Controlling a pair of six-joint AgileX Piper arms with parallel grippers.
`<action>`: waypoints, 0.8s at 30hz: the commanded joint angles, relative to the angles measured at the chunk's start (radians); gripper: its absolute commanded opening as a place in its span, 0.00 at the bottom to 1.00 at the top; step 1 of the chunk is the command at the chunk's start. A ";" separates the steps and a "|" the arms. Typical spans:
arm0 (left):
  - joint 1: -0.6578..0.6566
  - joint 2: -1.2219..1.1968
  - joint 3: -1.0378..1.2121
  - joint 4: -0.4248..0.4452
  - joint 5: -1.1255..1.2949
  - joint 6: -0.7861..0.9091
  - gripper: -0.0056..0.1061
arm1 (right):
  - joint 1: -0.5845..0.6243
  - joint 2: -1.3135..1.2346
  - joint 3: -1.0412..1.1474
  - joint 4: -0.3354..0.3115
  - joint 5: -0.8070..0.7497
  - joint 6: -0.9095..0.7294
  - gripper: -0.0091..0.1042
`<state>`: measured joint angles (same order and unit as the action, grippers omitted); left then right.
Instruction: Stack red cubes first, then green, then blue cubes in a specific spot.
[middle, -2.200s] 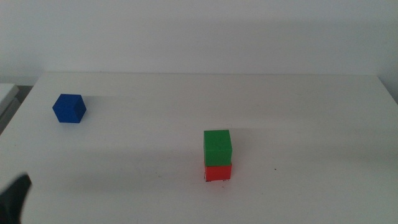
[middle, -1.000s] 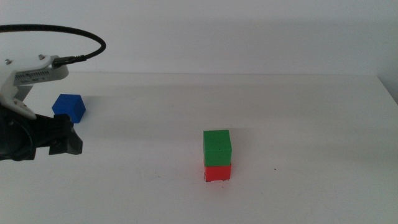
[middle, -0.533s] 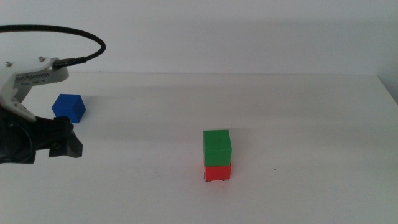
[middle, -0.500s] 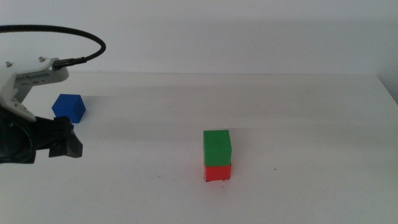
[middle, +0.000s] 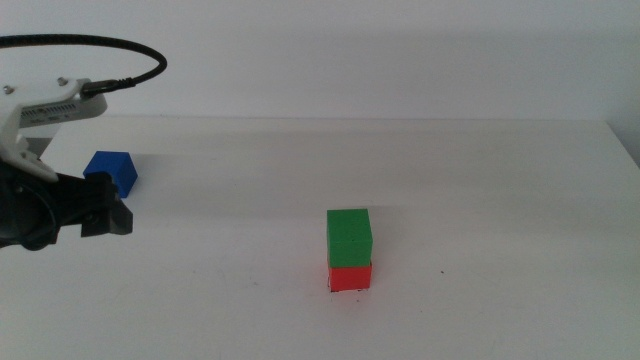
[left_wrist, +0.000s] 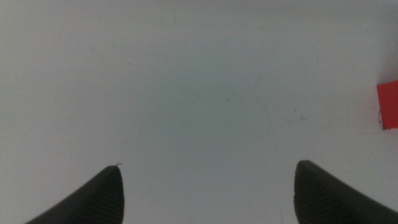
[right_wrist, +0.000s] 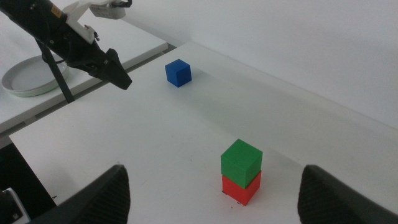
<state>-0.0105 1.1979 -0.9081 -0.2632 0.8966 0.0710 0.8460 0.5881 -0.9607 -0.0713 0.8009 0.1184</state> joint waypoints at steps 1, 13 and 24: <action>0.002 0.003 -0.018 0.009 -0.020 0.000 0.89 | 0.003 -0.003 0.003 -0.009 -0.013 -0.003 0.90; 0.132 0.241 -0.342 0.075 0.069 0.011 0.89 | 0.003 -0.003 0.003 -0.009 -0.013 -0.003 0.90; 0.141 0.661 -0.667 0.090 0.098 0.123 0.89 | 0.003 -0.003 0.003 -0.009 -0.013 -0.003 0.90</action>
<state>0.1281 1.8193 -1.5420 -0.1630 0.9985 0.1635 0.8460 0.5881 -0.9607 -0.0713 0.8009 0.1184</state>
